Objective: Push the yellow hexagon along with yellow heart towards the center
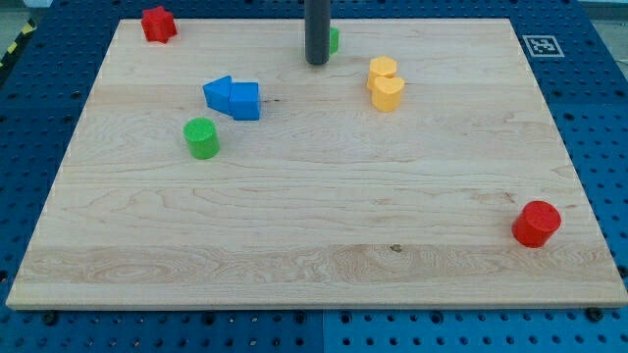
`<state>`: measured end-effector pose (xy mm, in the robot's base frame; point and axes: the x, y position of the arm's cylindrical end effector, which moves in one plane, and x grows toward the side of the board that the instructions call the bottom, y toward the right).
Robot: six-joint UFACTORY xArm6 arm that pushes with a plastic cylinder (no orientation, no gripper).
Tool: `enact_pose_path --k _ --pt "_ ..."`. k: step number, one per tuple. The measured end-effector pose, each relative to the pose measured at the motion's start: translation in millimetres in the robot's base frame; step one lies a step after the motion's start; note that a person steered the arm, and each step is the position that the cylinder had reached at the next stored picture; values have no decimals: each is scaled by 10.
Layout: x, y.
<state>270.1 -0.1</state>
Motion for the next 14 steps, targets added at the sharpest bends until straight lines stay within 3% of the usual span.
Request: enact_pose_path --k 3,4,14 --pt "-1 358" --pt "218 541" --pt "597 311"
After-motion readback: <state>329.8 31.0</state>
